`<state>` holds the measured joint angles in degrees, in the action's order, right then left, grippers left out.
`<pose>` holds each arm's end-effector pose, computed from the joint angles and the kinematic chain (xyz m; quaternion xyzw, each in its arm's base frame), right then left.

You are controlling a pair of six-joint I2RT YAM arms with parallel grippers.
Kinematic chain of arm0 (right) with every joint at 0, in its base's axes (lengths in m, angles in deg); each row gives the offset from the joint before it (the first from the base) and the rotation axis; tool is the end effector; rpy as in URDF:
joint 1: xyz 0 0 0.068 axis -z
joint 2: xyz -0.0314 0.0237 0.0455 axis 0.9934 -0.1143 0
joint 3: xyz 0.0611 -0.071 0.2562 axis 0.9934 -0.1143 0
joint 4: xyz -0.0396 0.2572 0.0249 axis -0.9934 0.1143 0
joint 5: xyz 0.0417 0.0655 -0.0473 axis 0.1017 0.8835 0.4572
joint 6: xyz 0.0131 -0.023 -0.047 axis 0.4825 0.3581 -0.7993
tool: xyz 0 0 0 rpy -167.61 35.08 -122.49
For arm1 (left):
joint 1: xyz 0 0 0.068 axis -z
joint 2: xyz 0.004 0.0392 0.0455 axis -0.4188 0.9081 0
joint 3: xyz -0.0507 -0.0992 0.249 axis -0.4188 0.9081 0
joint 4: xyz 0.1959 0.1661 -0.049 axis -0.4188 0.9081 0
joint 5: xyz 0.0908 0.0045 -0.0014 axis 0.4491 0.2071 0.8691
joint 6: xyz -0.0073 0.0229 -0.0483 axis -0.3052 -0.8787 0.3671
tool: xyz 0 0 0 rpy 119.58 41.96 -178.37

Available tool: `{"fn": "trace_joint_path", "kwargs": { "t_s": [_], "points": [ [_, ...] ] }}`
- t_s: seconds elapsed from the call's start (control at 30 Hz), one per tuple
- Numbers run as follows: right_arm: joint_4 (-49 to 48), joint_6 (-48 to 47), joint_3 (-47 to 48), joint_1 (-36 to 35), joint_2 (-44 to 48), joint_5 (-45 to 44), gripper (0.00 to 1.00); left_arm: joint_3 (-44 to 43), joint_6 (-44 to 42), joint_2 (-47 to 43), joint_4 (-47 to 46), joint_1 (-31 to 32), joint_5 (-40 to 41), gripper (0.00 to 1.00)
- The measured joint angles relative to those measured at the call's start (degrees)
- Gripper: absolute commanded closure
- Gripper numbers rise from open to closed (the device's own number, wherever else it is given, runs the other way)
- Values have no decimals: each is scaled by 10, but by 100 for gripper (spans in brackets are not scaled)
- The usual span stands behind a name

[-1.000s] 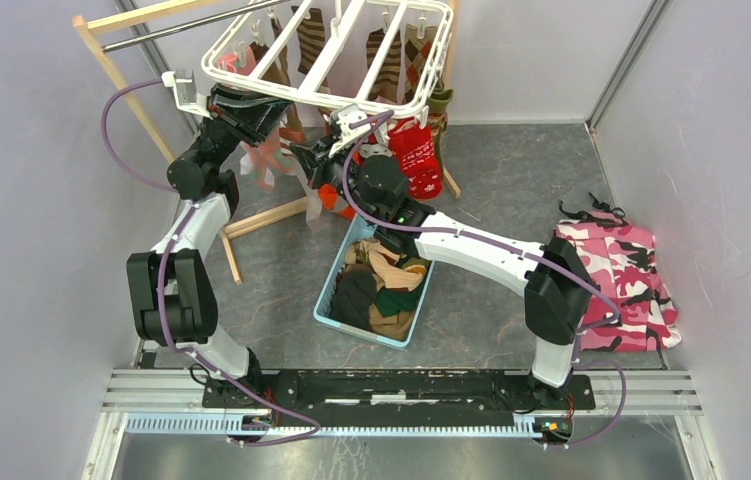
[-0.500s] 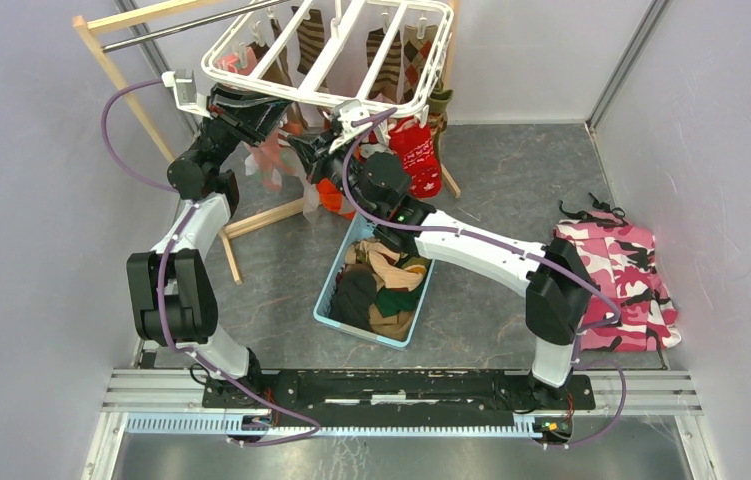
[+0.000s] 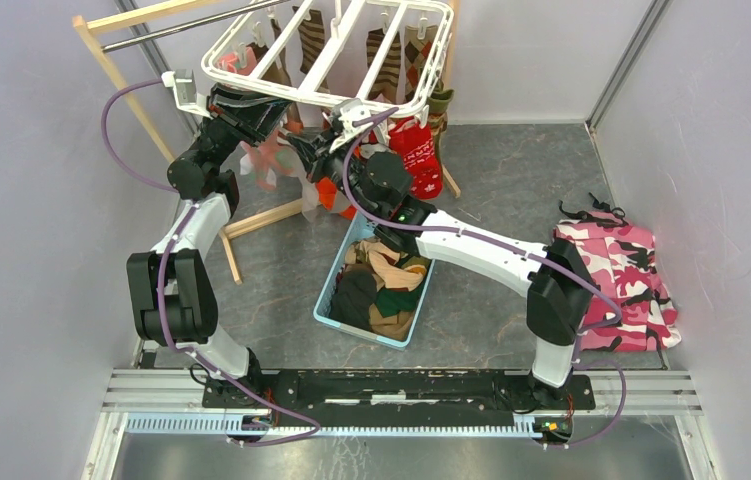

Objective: Clip the socks to the hanger
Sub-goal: Clamp the sock onto the hanger.

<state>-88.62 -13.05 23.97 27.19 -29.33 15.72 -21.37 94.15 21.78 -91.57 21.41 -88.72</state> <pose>0.2523 0.3659 0.4075 -0.1534 0.5517 0.4069 0.7117 0.3261 -0.0070 0.4130 0.1693 0.4118 -0.5762 0.6853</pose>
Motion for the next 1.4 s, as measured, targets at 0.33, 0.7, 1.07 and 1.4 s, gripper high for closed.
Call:
{"fn": "trace_joint_path", "kwargs": {
  "t_s": [0.33,0.7,1.07,1.4],
  "points": [
    [-3,-3,-28,0,5,23,100,-1,0,0,0,0,1,98],
    [-10,-17,-27,-1,5,29,100,-1,0,0,0,0,1,98],
    [-14,-28,-7,-3,5,27,100,-1,0,0,0,0,0,98],
    [-8,-42,4,-3,5,16,100,-1,3,0,0,0,0,98]
  ]
}}
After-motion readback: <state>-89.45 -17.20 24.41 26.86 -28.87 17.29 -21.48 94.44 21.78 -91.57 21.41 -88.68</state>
